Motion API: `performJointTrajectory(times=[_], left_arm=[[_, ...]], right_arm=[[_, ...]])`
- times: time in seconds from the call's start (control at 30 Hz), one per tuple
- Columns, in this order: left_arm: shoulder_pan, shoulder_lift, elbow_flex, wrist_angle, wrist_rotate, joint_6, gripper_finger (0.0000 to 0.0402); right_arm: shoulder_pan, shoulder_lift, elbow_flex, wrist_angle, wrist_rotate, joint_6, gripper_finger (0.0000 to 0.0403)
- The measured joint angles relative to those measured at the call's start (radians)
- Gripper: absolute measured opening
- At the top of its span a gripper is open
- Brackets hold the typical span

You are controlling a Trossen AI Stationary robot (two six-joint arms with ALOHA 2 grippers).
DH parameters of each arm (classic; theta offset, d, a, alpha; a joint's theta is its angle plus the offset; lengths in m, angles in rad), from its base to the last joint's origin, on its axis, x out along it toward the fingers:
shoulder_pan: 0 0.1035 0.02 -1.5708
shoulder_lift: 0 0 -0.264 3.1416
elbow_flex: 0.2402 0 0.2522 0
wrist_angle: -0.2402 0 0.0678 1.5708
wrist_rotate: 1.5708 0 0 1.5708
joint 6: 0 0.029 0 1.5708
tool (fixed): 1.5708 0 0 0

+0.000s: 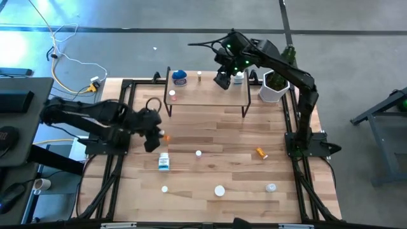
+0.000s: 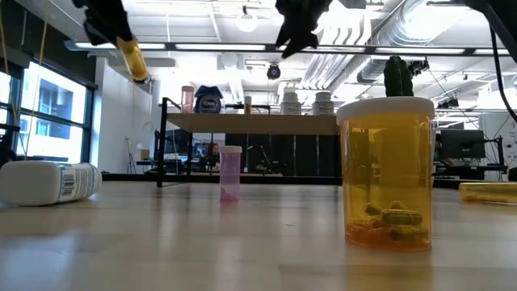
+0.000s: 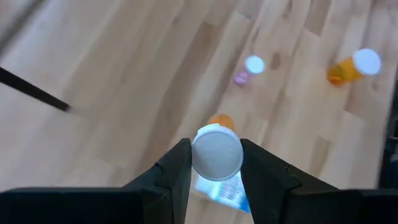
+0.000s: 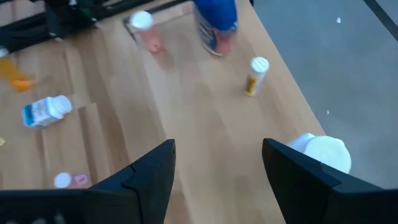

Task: Pick and place medicine bottles onto shelf by color
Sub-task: Put the orange pill bottle on the shelf

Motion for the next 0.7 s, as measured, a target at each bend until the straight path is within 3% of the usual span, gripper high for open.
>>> performJointTrajectory(times=[0.4, 0.7], left_arm=[[0.374, 0.054, 0.14, 0.003, 0.092, 0.326, 0.0113], [0.551, 0.182, 0.345, 0.002, 0.107, 0.502, 0.0113]], right_arm=[[0.05, -0.051, 0.0, -0.001, 0.009, 0.041, 0.0232], [0.048, -0.052, 0.0, -0.009, 0.018, 0.06, 0.0232]])
